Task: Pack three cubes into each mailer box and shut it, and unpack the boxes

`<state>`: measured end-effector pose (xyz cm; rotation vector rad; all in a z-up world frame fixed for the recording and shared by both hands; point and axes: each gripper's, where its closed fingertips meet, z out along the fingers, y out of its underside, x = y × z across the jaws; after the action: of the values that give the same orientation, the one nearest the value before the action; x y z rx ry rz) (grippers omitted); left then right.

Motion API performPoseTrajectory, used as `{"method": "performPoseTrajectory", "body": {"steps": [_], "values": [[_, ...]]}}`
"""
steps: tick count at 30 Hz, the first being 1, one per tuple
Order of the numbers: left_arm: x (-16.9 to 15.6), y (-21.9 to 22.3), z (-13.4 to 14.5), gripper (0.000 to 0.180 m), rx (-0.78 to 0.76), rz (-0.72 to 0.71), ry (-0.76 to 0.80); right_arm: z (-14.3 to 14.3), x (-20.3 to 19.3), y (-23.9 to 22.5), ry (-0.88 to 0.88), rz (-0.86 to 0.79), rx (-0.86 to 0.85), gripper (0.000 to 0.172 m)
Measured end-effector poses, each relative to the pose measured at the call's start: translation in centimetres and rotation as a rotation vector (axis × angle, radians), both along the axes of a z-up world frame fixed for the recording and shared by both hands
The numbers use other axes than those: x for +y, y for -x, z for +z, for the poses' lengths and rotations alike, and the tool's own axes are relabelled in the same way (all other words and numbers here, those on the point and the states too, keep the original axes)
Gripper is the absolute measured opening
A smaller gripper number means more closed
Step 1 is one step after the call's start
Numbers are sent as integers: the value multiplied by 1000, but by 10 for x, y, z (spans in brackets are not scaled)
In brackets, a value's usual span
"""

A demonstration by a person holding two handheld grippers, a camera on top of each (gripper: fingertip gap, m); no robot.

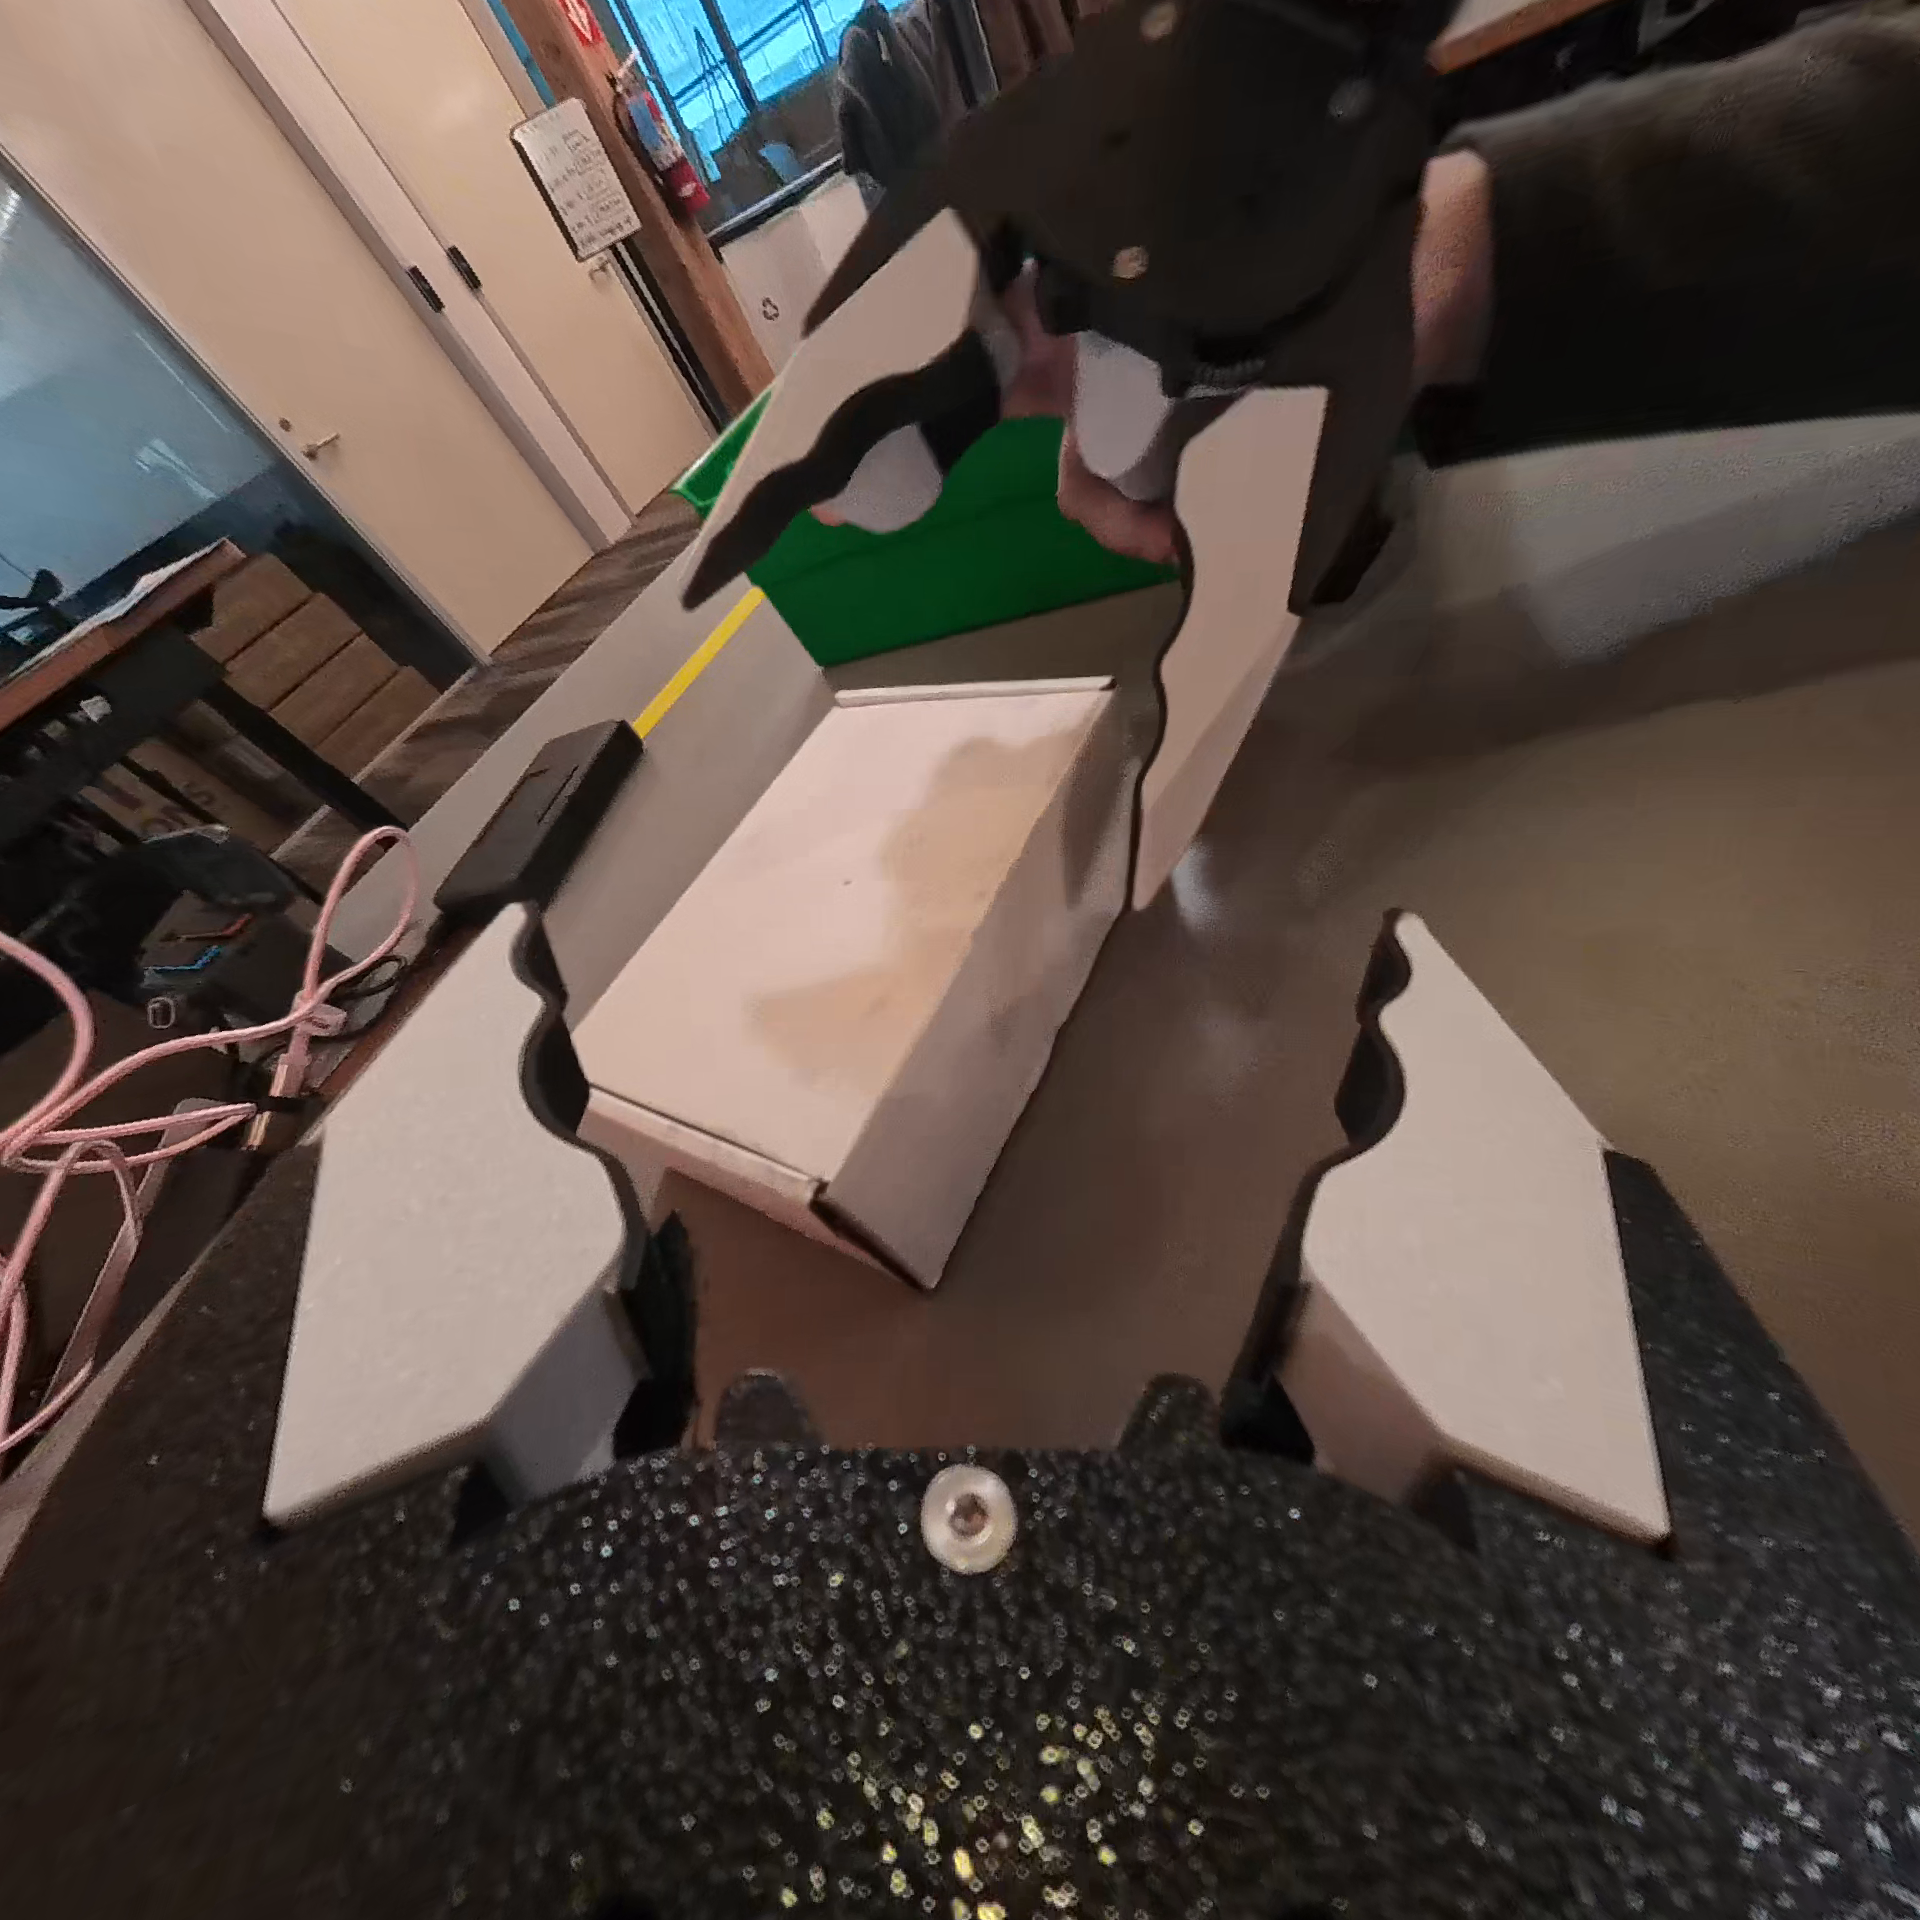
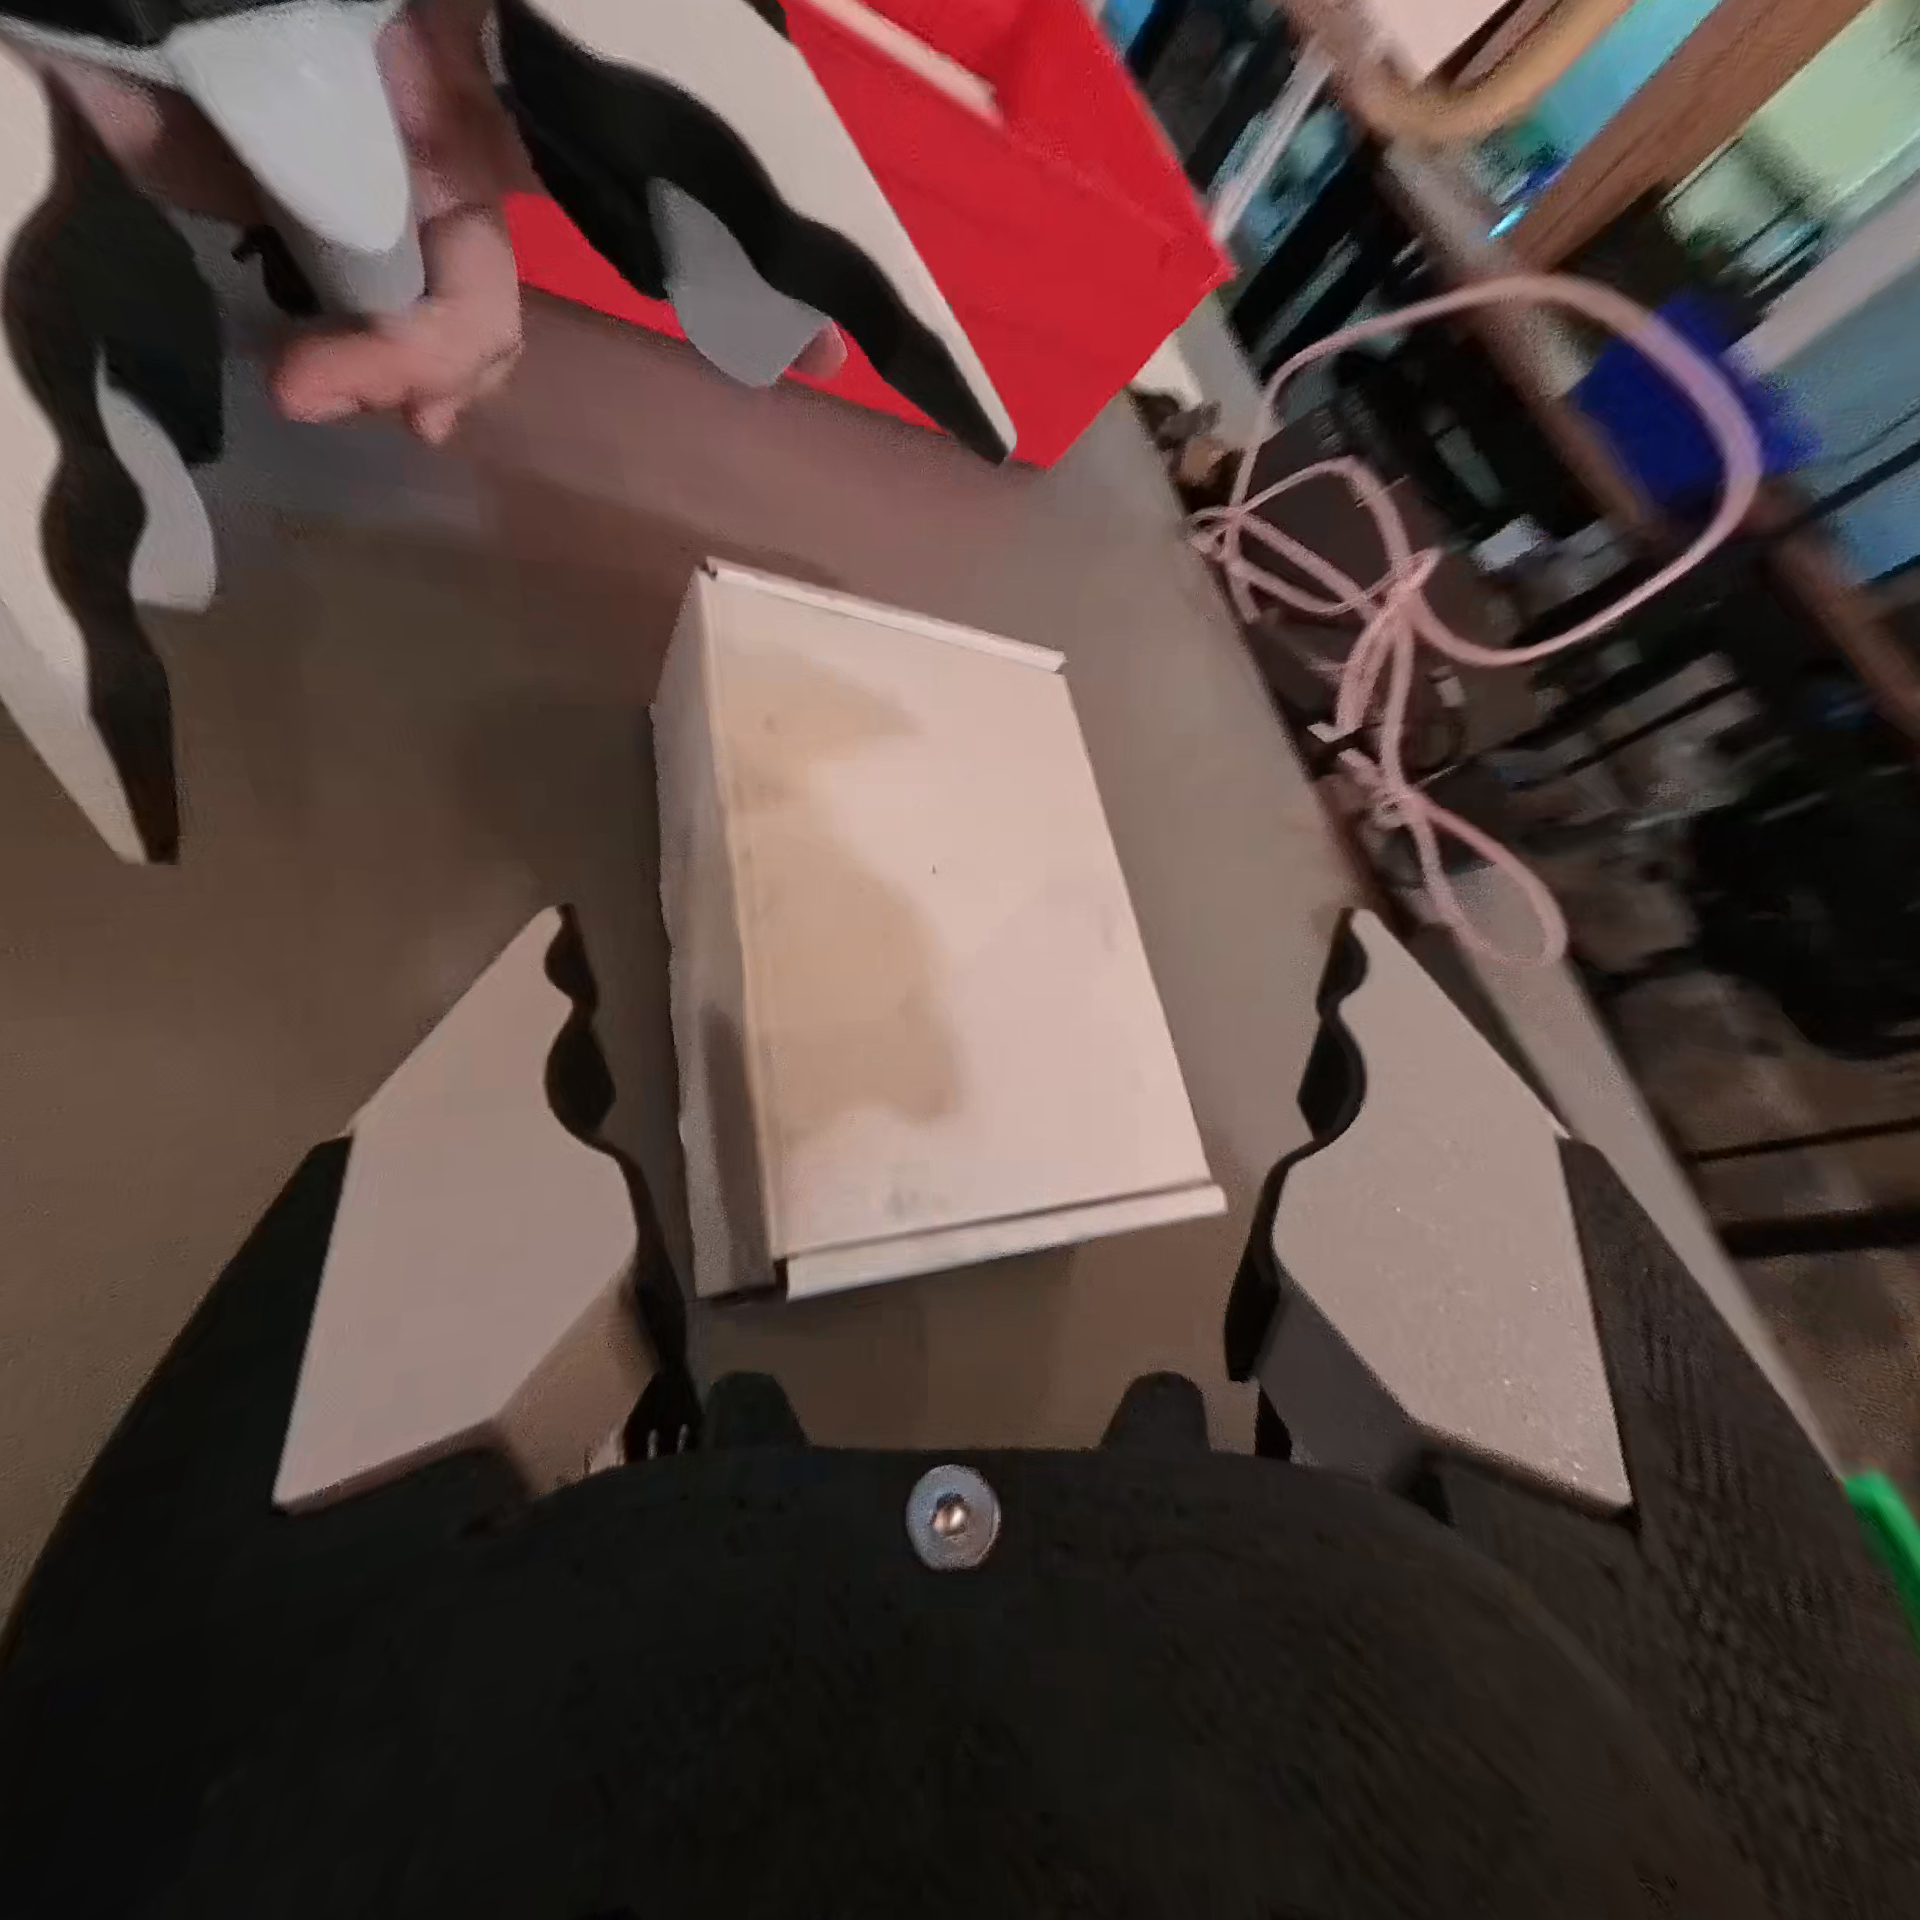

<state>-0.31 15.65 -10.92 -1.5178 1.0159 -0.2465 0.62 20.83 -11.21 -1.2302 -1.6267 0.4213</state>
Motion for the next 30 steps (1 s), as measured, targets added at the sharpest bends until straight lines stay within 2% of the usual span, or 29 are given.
{"method": "performPoseTrajectory", "body": {"steps": [5, 10, 14, 17, 19, 22, 24, 27, 30], "values": [[1, 7, 1, 147, -21, 16, 5, -23, 13, 22, 197, 31, -325, 160], [4, 12, 1, 146, -45, 27, 21, -47, 16, 28, 268, 108, -587, 160], [8, 21, 9, 128, -39, 52, -116, -54, 3, 28, 393, 144, -685, 159], [9, 23, 6, 130, -21, 61, -100, -64, 10, 21, 388, 111, -777, 159], [8, 21, 3, 132, 17, 54, -100, -76, 15, 8, 369, 87, -882, 153], [6, 19, -6, 134, 145, 56, -136, -73, 7, -2, 448, 110, -928, 144], [8, 20, -14, 137, 250, 68, -167, -67, -4, -9, 562, 149, -942, 139], [11, 20, -23, 138, 358, 75, -228, -47, -27, -10, 811, 223, -870, 138], [14, 18, -22, 131, 415, 75, -329, -29, -43, -10, 938, 292, -812, 138]]}}
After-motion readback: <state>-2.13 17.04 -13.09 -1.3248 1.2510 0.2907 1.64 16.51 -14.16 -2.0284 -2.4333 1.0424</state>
